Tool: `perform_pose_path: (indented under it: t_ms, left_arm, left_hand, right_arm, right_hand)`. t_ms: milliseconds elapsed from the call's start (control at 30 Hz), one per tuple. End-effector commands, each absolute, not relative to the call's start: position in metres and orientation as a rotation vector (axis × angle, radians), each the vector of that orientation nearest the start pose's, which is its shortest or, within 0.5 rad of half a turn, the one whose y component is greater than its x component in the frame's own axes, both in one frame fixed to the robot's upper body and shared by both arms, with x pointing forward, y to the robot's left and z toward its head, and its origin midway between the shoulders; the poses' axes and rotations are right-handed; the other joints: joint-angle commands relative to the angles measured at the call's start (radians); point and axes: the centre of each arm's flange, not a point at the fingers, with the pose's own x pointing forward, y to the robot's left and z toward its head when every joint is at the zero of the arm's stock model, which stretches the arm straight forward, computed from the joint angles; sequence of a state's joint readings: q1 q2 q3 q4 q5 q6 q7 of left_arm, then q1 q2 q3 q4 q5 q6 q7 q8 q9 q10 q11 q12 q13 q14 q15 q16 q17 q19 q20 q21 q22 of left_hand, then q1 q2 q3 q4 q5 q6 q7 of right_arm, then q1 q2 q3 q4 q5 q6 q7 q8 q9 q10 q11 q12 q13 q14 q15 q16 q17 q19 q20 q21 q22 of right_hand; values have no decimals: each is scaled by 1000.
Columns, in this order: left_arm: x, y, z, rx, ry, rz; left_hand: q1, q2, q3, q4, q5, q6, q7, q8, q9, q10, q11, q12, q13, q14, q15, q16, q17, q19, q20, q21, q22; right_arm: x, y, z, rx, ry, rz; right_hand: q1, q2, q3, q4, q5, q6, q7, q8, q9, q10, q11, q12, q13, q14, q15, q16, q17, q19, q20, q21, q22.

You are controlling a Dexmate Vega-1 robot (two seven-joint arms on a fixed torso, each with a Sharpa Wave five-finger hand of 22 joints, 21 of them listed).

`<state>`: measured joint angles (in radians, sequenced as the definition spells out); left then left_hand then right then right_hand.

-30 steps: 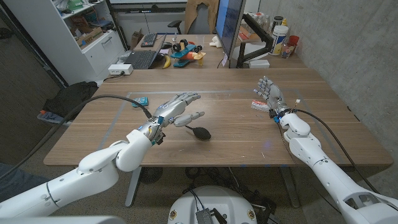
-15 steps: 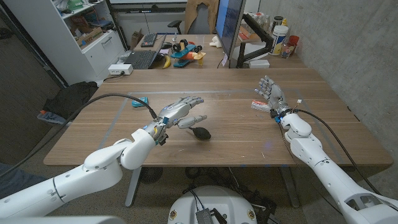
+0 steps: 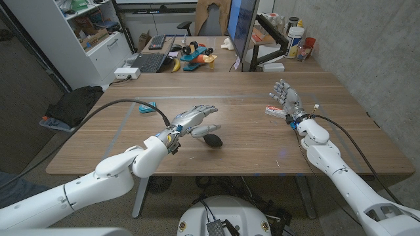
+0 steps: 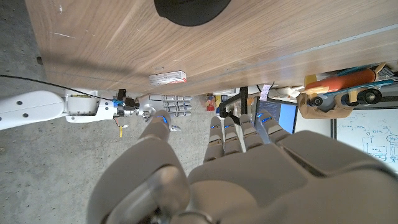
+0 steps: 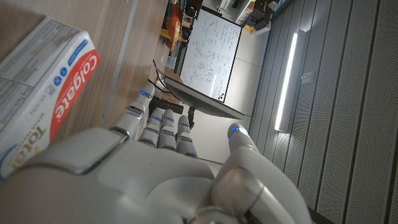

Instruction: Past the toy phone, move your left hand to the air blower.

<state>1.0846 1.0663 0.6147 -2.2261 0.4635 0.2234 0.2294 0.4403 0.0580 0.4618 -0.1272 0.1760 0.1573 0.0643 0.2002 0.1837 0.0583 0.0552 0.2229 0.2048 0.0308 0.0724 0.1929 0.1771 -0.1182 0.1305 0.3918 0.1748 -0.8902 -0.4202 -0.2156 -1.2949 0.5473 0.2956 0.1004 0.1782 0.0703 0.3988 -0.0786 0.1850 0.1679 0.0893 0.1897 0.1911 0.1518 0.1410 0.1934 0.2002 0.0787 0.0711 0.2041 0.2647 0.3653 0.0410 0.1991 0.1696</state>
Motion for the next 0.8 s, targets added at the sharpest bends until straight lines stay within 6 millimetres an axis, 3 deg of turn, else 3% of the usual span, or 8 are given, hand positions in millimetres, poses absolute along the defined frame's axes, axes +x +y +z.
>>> perform_pose_path:
  t_ms: [33,800]
  left_arm:
    - [474,164,-59,1387,-819,-169]
    - [480,164,-75,1472,-731,-219]
  left_hand:
    - [14,-1,2,-4,0,9,-4,-1,3,9,0,6,0,5,1,3,2,5,5,-3,2]
    - [14,0,1,-7,0,11,-4,-2,4,12,-1,6,0,10,0,2,2,10,5,-12,2]
  right_arm:
    - [648,-307,-26,46,-639,180]
    - [649,-300,-27,46,-632,179]
  right_hand:
    - [3,6,-7,-1,6,4,-4,7,1,6,-1,8,-1,10,0,6,-1,4,6,-2,3]
    - [1,9,-11,-2,6,3,-7,7,1,6,-2,8,-2,10,0,7,-4,5,6,-3,3]
